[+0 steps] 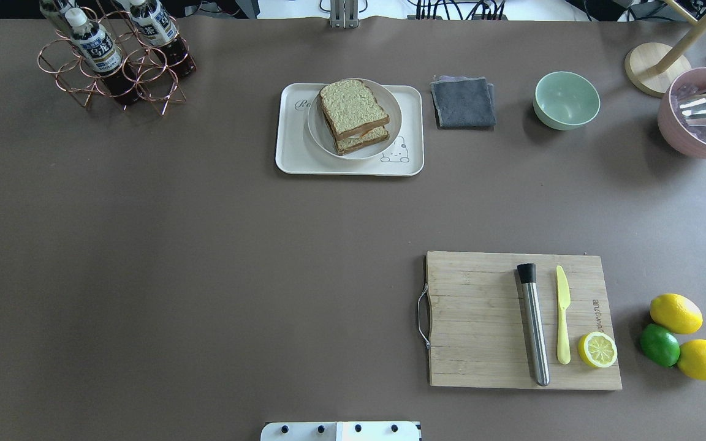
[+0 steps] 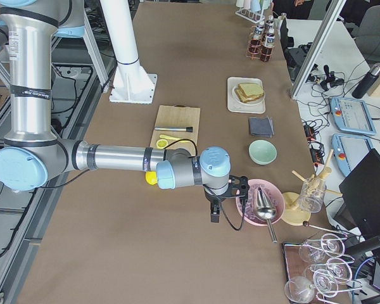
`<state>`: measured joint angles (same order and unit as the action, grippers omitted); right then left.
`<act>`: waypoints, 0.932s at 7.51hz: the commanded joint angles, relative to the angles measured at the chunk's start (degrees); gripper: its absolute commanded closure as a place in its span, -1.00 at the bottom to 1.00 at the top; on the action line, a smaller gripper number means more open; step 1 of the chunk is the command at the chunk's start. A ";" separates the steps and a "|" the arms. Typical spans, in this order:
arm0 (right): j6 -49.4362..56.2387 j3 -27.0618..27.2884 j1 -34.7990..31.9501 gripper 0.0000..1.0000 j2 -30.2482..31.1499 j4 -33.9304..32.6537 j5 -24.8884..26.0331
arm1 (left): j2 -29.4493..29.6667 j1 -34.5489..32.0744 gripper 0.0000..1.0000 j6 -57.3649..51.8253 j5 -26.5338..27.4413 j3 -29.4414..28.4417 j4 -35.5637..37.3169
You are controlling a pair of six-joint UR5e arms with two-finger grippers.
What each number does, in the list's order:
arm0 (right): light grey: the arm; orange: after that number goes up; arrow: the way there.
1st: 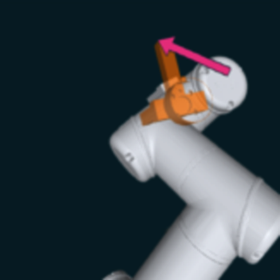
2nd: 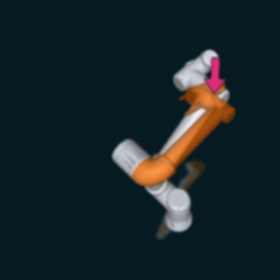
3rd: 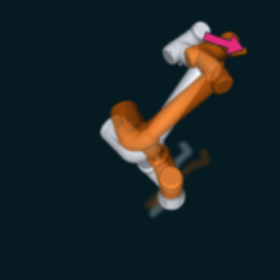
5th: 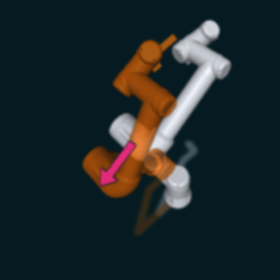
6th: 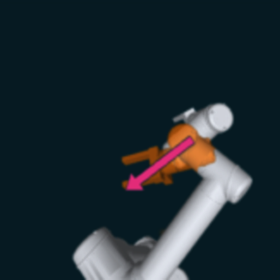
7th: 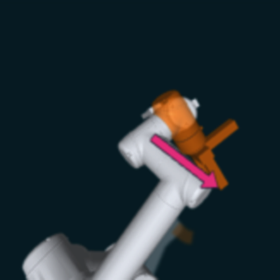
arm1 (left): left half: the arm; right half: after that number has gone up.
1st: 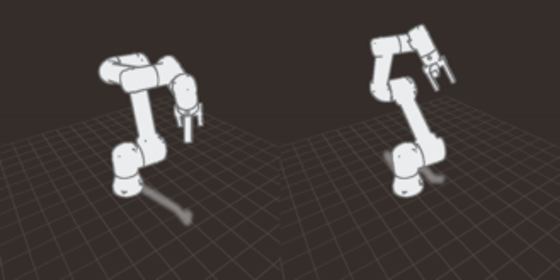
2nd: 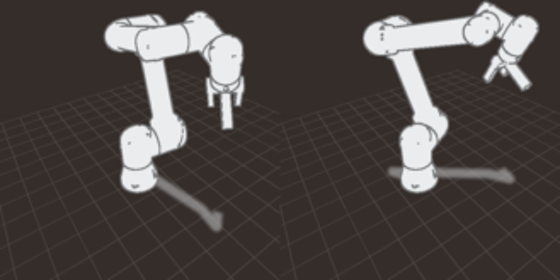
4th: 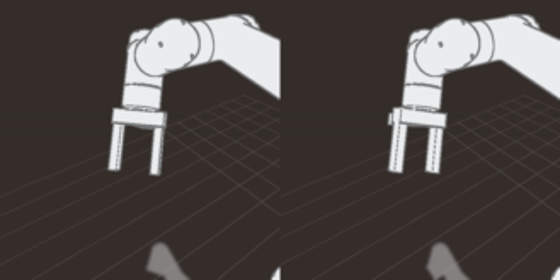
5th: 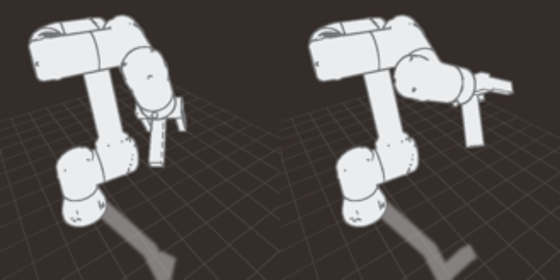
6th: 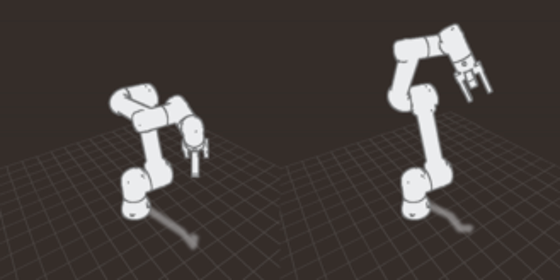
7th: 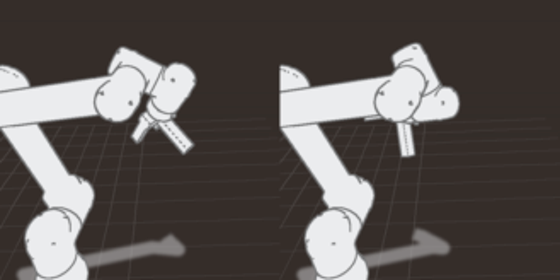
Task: Make sandwich and place on tray
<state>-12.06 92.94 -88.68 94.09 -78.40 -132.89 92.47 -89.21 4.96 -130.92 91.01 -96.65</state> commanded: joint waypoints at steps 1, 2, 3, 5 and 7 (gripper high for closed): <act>-0.07 0.05 0.00 -0.99 -0.05 0.00 0.00 | 0.07 0.00 -0.96 -0.04 -0.03 -0.48 -0.12; -0.07 0.05 0.00 -0.99 0.22 0.00 0.00 | 0.07 0.00 -0.96 -0.04 -0.03 -0.48 -0.12; -0.07 -0.04 0.00 -0.99 0.22 0.00 0.00 | 0.07 0.00 -0.96 -0.04 -0.03 -0.48 -0.12; -0.07 -0.04 0.00 -0.99 0.39 0.00 0.00 | 0.16 0.00 -0.96 -0.04 -0.03 -0.40 -0.21; -0.07 -0.04 0.00 -0.99 0.48 0.00 0.00 | 0.16 0.00 -0.96 0.05 -0.12 -0.31 -0.30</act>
<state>-12.13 92.91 -88.68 94.49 -78.40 -132.93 92.61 -89.21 4.92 -130.96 90.62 -96.86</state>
